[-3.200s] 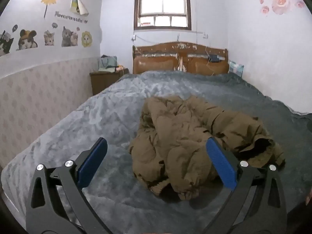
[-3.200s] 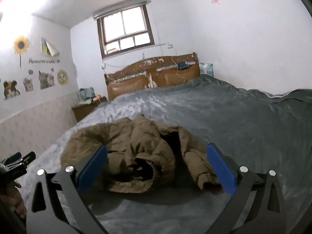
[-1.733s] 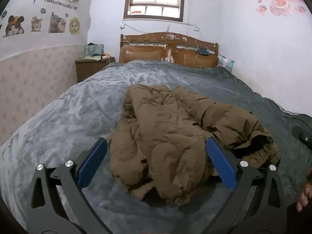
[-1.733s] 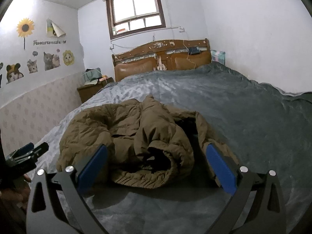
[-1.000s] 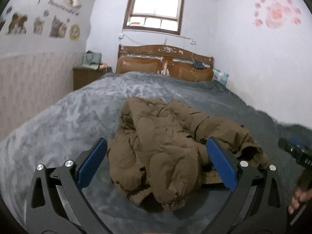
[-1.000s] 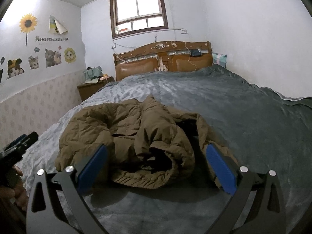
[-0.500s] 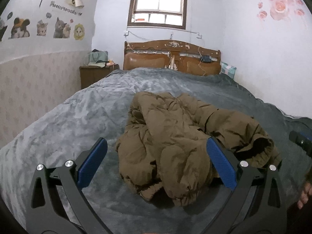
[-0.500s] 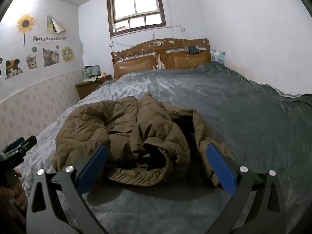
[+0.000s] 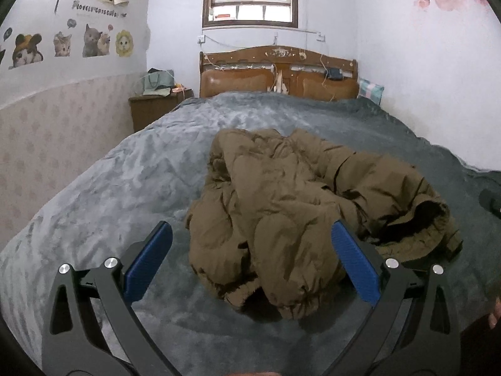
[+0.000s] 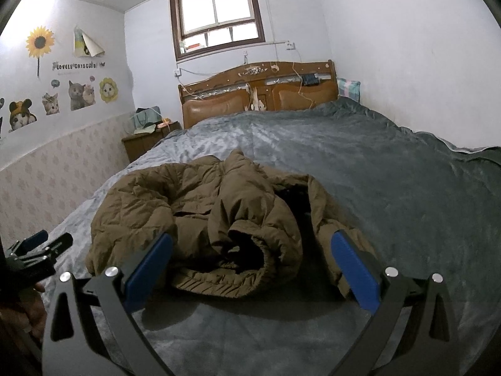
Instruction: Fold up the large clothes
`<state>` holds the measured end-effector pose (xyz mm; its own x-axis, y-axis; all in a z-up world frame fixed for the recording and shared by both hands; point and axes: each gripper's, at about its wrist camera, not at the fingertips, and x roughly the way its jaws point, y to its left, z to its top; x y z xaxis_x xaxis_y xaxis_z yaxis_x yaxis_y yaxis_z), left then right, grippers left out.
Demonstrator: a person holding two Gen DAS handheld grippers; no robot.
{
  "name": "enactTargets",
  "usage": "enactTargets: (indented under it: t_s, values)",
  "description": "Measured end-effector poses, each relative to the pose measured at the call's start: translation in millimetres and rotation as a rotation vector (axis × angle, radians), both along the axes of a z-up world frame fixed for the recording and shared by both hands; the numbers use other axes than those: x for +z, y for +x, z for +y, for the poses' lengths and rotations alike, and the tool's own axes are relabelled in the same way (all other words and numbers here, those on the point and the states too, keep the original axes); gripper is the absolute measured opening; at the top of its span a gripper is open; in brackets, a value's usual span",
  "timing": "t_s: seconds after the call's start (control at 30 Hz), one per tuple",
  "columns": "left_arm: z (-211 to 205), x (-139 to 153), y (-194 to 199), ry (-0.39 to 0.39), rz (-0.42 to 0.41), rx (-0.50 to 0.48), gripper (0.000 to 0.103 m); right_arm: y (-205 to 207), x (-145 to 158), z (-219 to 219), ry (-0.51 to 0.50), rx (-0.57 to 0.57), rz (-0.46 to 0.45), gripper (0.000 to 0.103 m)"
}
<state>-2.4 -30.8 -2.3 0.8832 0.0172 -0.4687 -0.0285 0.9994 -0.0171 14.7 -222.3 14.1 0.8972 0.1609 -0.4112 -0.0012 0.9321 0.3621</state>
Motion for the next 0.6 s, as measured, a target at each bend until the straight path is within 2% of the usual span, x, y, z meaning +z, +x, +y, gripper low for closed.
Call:
enactTargets:
  t_s: [0.43, 0.6]
  values:
    - [0.5, 2.9, -6.2, -0.003, -0.024, -0.032, 0.1, -1.8, 2.2, -1.7, -0.006, -0.001, -0.021, 0.101]
    - [-2.4, 4.5, -8.7, 0.024, -0.035, -0.031, 0.1, -0.2, 1.5, -2.8, -0.007, -0.002, -0.024, 0.101]
